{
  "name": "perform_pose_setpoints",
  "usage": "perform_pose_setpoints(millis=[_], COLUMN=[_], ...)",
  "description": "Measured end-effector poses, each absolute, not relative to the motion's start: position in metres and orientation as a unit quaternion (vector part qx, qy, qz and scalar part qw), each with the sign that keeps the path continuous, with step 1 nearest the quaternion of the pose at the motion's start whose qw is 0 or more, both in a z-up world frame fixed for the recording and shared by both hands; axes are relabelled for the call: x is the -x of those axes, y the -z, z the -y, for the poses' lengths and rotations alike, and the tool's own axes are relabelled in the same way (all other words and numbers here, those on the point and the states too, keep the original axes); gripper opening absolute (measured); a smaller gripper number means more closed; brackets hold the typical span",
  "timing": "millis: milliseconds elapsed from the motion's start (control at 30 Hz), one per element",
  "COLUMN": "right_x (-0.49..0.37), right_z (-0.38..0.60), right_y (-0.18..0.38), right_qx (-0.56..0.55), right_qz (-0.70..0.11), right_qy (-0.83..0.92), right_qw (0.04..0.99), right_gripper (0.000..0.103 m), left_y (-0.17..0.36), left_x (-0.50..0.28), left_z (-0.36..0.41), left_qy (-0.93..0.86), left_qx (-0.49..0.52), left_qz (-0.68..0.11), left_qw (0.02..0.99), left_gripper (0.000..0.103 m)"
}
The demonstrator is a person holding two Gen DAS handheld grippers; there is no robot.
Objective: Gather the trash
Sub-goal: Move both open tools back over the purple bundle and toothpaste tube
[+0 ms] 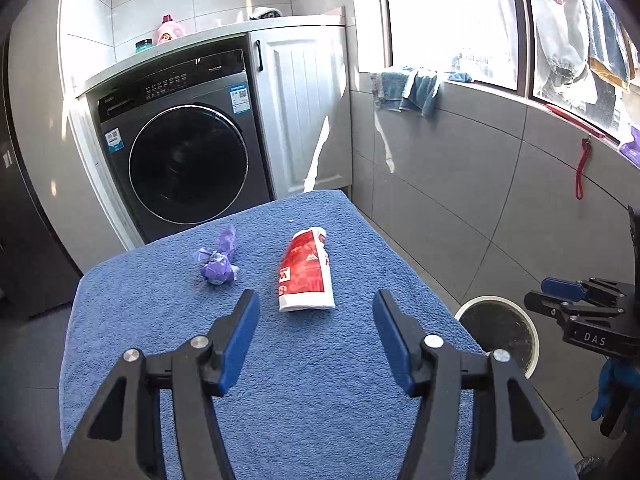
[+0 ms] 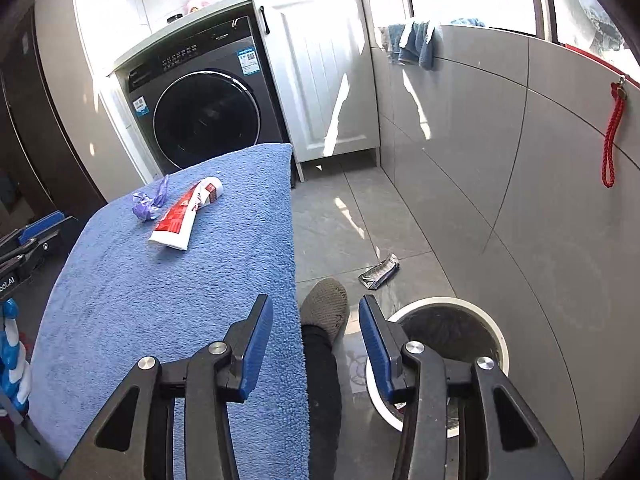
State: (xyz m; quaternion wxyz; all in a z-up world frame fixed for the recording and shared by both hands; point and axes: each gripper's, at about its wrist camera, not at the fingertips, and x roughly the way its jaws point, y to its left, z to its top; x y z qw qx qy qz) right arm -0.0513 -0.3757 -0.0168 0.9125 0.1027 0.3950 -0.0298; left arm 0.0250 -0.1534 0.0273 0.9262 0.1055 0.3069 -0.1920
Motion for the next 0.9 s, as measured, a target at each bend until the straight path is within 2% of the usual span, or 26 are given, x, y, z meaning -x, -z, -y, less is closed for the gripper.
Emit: perform_pose_setpoints(millis=[233, 333, 900], right_x=[0.033, 0.027, -0.014], right_z=[0.308, 0.285, 0.211], right_y=[-0.002, -0.006, 0.001], right_qx=[-0.068, -0.058, -0.017], right_qz=[-0.390, -0.389, -0.411], right_qy=[-0.019, -0.033, -0.072], right_qw=[0.918, 0.919, 0.909], right_gripper=[0.056, 0.062, 0.062], left_y=[-0.039, -0.040, -0.029], left_x=[-0.020, -0.019, -0.027], left_z=[0.077, 0.050, -0.047], left_qy=[0.117, 0.095, 0.029], left_qx=[-0.072, -0.057, 0.001], left_qz=[-0.278, -0.275, -0.283], left_qw=[0.951, 0.955, 0.959], left_gripper=[0.078, 0.079, 0.079])
